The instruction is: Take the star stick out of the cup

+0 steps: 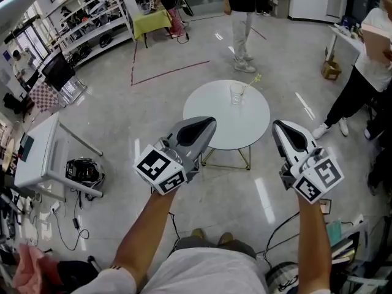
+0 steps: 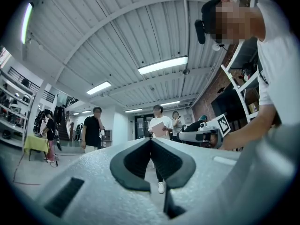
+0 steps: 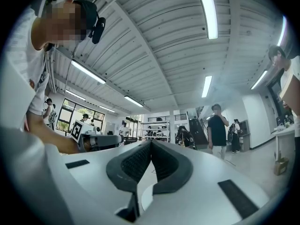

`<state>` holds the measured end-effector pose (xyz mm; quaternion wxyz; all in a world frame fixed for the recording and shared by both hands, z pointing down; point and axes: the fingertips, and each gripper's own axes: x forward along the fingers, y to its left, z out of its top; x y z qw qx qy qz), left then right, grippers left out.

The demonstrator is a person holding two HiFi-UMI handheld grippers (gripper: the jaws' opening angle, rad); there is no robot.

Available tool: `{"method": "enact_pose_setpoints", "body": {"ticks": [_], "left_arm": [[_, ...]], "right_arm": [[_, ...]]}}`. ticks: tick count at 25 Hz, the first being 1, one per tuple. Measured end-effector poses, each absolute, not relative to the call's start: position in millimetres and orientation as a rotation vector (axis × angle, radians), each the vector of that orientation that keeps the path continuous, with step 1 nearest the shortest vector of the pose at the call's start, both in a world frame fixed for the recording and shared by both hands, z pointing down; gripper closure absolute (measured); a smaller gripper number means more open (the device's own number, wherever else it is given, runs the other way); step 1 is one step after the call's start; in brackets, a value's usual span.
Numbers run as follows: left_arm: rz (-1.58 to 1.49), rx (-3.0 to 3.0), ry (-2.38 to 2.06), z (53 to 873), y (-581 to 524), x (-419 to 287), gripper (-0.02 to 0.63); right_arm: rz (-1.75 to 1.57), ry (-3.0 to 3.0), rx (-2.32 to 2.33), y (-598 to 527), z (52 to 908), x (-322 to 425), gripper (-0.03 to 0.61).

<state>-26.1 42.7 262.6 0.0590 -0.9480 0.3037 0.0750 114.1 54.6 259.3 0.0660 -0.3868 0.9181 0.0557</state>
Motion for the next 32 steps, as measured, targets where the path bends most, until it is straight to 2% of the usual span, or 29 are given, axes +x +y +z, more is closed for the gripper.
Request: {"method": "enact_pose_setpoints", "body": {"ticks": [17, 32], "left_arm": [[0.233, -2.851, 0.994, 267.9, 18.0, -17.9, 0.600], [0.225, -2.858, 0.951, 282.2, -90.7, -22.8, 0.600]], "right_arm": [[0.123, 2.795, -1.140, 25.4, 274.4, 130.1, 0.569], [0.087, 2.803, -1.233, -75.6, 292.5, 124.1, 0.568]]}}
